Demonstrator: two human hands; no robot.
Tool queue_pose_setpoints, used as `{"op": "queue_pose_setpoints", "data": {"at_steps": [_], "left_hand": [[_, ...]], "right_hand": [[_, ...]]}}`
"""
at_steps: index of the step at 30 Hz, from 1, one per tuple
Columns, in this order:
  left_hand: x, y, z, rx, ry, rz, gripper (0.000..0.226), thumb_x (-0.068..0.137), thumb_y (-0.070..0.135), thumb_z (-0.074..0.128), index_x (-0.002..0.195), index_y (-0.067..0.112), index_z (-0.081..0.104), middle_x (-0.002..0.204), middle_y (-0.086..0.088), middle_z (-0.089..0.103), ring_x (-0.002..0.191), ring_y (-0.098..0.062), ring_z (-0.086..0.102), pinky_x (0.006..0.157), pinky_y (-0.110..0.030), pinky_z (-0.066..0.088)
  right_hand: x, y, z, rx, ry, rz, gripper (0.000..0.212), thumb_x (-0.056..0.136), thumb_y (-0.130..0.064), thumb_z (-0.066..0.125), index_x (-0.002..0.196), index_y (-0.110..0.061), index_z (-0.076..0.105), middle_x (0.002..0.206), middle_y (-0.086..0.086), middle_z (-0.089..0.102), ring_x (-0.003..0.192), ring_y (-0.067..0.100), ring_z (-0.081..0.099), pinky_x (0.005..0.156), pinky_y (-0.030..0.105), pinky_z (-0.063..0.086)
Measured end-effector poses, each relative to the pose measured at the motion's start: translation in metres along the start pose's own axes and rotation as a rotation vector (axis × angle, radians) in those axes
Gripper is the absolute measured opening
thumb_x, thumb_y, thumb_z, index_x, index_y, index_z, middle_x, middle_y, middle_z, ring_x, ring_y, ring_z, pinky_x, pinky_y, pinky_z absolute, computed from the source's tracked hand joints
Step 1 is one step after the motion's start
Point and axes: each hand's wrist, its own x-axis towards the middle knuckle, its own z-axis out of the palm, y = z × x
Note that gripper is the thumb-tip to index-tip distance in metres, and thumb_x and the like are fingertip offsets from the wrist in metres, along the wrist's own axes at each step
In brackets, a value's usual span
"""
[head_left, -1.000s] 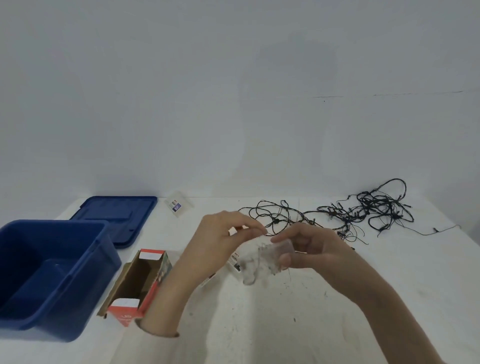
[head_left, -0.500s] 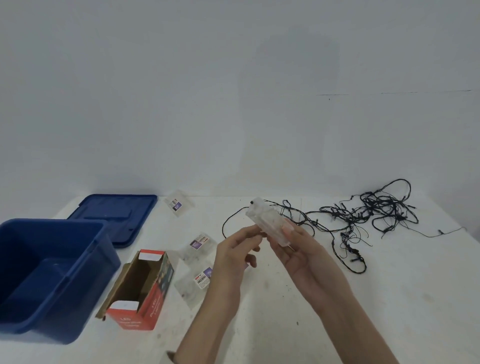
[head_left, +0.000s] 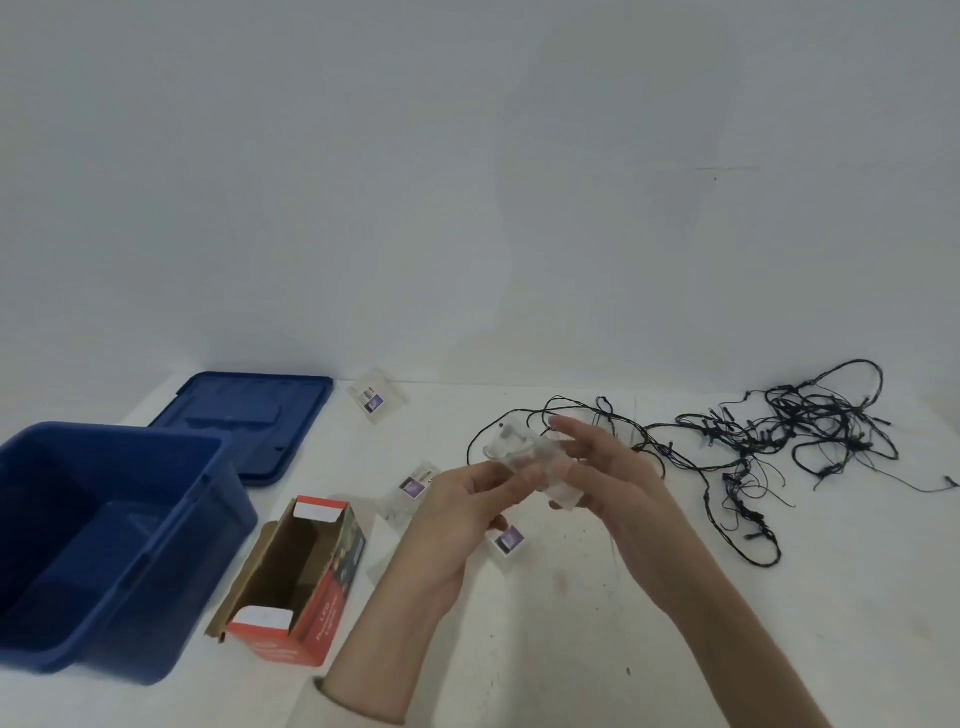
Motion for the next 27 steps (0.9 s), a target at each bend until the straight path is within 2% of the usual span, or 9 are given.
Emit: {"op": "queue_pose_setpoints", "data": {"at_steps": [3, 6, 9, 11, 14, 19, 22, 24, 27], "left_hand": [[0.007, 0.006, -0.009, 0.070, 0.033, 0.000, 0.017, 0.072, 0.028, 0.073, 0.080, 0.014, 0.076, 0.073, 0.009, 0.073, 0.058, 0.003, 0.054, 0.058, -0.014, 0.039], [0.018, 0.007, -0.027, 0.137, 0.072, -0.029, 0.027, 0.057, 0.040, 0.077, 0.076, 0.020, 0.078, 0.076, 0.007, 0.074, 0.064, 0.002, 0.058, 0.064, -0.021, 0.040], [0.032, 0.004, -0.046, 0.213, 0.043, -0.085, 0.011, 0.069, 0.034, 0.077, 0.072, 0.023, 0.077, 0.076, 0.010, 0.073, 0.067, 0.001, 0.056, 0.064, -0.021, 0.038], [0.044, 0.005, -0.060, 0.307, -0.028, -0.121, 0.012, 0.074, 0.036, 0.074, 0.064, 0.030, 0.073, 0.072, 0.016, 0.068, 0.068, 0.001, 0.054, 0.067, -0.021, 0.039], [0.075, 0.006, -0.087, 0.370, -0.054, -0.160, 0.028, 0.077, 0.052, 0.066, 0.095, 0.030, 0.072, 0.101, 0.009, 0.068, 0.086, -0.007, 0.058, 0.076, -0.026, 0.047], [0.159, -0.009, -0.130, 0.537, 0.361, -0.144, 0.060, 0.087, 0.044, 0.058, 0.138, 0.020, 0.039, 0.133, -0.009, 0.047, 0.120, -0.025, 0.046, 0.095, -0.034, 0.040], [0.196, -0.029, -0.146, 0.840, 0.445, -0.246, 0.075, 0.090, 0.047, 0.051, 0.149, 0.020, 0.013, 0.152, -0.015, 0.020, 0.139, -0.037, 0.015, 0.109, -0.042, 0.023], [0.210, -0.041, -0.152, 0.868, 0.456, -0.302, 0.081, 0.090, 0.050, 0.049, 0.150, 0.020, 0.004, 0.156, -0.017, 0.005, 0.140, -0.039, 0.008, 0.109, -0.046, 0.022], [0.223, -0.050, -0.157, 0.823, 0.509, -0.309, 0.076, 0.089, 0.047, 0.051, 0.147, 0.014, 0.013, 0.146, -0.020, 0.030, 0.132, -0.038, 0.022, 0.102, -0.042, 0.030]], "right_hand": [[0.015, -0.003, -0.001, -0.173, -0.095, -0.005, 0.020, 0.083, -0.021, 0.069, 0.102, -0.022, 0.072, 0.099, -0.001, 0.074, 0.098, 0.018, 0.065, 0.091, 0.029, 0.047], [0.032, -0.001, 0.005, -0.237, -0.132, 0.011, 0.019, 0.081, -0.017, 0.069, 0.100, -0.019, 0.074, 0.095, -0.001, 0.075, 0.098, 0.018, 0.067, 0.090, 0.023, 0.048], [0.045, 0.010, 0.015, -0.178, -0.120, 0.031, 0.020, 0.080, -0.015, 0.070, 0.099, -0.013, 0.074, 0.093, 0.004, 0.076, 0.094, 0.021, 0.069, 0.087, 0.025, 0.051], [0.052, 0.018, 0.022, -0.118, -0.096, 0.052, 0.018, 0.081, -0.012, 0.068, 0.098, -0.012, 0.074, 0.090, 0.004, 0.076, 0.088, 0.015, 0.070, 0.078, 0.017, 0.050], [0.058, 0.030, 0.027, -0.038, 0.010, 0.085, 0.016, 0.082, -0.009, 0.065, 0.094, -0.014, 0.075, 0.087, 0.002, 0.076, 0.082, 0.013, 0.070, 0.074, 0.014, 0.050], [0.061, 0.045, 0.024, 0.023, 0.079, 0.135, 0.014, 0.079, -0.010, 0.067, 0.089, -0.015, 0.076, 0.088, 0.004, 0.076, 0.087, 0.020, 0.070, 0.085, 0.027, 0.048], [0.057, 0.050, 0.019, 0.046, 0.093, 0.151, 0.016, 0.075, -0.010, 0.068, 0.089, -0.012, 0.075, 0.085, 0.006, 0.076, 0.080, 0.016, 0.071, 0.073, 0.018, 0.050], [0.054, 0.051, 0.015, 0.045, 0.093, 0.154, 0.016, 0.076, -0.005, 0.067, 0.090, -0.009, 0.074, 0.083, 0.007, 0.076, 0.075, 0.012, 0.071, 0.064, 0.010, 0.049], [0.052, 0.048, 0.012, 0.031, 0.090, 0.149, 0.016, 0.077, 0.001, 0.066, 0.088, -0.007, 0.074, 0.082, 0.009, 0.076, 0.073, 0.012, 0.071, 0.060, 0.008, 0.049]]}}
